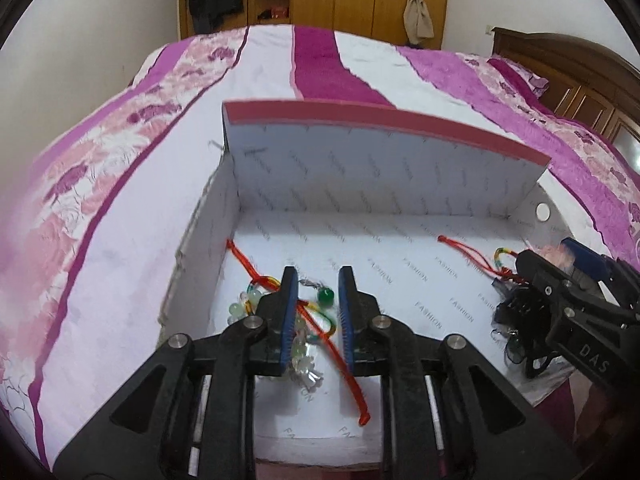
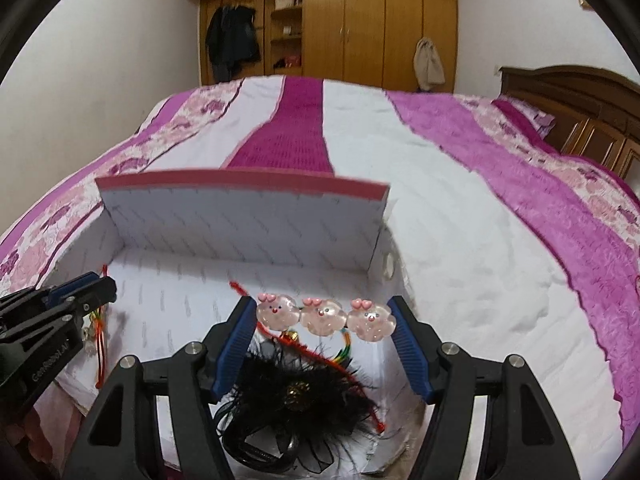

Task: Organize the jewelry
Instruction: 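Open both tools to drop the earring and clip in the shoebox, then withdraw both tools from the shoebox toward the gold pearl earrings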

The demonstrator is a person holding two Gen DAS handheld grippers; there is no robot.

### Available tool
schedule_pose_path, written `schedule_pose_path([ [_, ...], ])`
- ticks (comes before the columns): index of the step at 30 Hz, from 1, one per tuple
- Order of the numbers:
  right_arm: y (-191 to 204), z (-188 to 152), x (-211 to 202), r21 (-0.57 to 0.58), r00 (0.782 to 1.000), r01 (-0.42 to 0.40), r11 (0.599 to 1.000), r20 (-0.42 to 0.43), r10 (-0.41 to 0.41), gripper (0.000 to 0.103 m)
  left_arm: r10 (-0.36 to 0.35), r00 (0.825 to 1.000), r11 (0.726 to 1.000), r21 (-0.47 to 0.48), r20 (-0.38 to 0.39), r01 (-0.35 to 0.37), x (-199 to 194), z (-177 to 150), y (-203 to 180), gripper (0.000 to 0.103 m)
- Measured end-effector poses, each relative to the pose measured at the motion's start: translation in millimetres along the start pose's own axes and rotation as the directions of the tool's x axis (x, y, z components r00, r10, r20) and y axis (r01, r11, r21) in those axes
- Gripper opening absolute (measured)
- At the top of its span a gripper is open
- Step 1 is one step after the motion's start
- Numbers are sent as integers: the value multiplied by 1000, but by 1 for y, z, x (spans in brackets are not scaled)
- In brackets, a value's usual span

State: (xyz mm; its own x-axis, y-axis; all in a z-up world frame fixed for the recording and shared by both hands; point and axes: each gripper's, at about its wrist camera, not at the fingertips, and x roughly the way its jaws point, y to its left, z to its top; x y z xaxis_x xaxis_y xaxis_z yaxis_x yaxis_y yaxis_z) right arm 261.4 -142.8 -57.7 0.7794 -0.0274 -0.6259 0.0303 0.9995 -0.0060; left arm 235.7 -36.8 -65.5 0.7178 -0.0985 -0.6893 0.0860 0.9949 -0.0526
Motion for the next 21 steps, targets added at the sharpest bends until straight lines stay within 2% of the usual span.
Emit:
schedule_pose_path([
  [5,4,-2,1,-14,999,-29,999,-20,29,80,-15,999,999,28,-34,16,2,-2,-7,37],
  [7,5,-3,1,-14,998,-49,999,-27,49,85,-15,999,999,32,-31,16,-1,-3,-9,38],
  [14,-1,-2,-16,17,996,-92,996,-1,92,85,-55,998,998,-16,-6,55,-21,0,1,39],
  [21,-5,-3,-53,24,989,-125,992,78,122,88,-59,995,998,-31,83,62,-59,-2,7,40],
])
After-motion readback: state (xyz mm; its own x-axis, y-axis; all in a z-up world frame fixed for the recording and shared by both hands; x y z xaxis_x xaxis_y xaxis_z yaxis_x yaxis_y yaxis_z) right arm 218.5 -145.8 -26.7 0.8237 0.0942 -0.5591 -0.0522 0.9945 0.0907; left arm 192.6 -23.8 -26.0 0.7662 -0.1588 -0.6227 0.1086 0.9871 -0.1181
